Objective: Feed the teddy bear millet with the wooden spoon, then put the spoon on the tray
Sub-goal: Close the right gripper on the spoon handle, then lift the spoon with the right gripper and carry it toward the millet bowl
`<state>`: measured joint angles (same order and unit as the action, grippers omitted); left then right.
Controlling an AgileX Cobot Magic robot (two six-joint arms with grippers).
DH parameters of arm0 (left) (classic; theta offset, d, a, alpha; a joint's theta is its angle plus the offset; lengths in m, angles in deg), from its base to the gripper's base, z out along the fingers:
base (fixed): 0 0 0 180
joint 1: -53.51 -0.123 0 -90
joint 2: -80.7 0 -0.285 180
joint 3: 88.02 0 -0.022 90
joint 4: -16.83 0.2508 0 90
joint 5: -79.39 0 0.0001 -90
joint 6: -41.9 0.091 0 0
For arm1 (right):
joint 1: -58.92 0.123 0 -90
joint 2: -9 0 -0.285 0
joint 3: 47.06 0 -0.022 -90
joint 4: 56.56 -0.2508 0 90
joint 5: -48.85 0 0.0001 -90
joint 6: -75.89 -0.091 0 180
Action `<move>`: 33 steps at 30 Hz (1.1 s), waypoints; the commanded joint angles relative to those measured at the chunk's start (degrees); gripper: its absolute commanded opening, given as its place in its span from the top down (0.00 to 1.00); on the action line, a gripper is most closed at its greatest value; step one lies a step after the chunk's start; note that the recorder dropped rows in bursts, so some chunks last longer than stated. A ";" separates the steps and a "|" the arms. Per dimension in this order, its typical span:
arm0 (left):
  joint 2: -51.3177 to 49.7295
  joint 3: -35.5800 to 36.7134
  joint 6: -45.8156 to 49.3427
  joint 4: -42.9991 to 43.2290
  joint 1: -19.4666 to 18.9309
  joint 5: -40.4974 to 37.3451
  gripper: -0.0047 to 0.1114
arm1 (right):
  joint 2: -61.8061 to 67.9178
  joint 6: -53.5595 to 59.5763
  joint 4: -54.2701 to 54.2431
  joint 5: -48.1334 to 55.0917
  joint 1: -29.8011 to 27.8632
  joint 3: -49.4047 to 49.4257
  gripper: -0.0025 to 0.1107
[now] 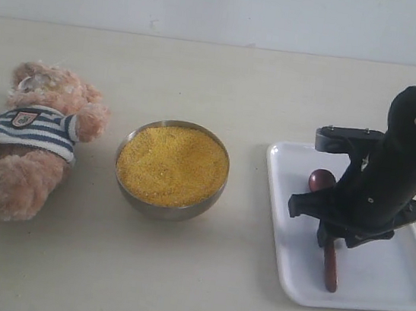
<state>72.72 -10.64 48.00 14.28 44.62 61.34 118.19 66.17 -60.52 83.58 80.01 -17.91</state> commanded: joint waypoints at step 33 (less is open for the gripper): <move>0.19 -0.16 -0.33 0.08 -0.18 0.60 0.93 | 3.28 -0.59 1.56 1.80 0.08 0.08 0.83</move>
<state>72.72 -10.64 48.00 14.28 44.62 61.34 119.94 64.37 -58.22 85.44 80.01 -18.04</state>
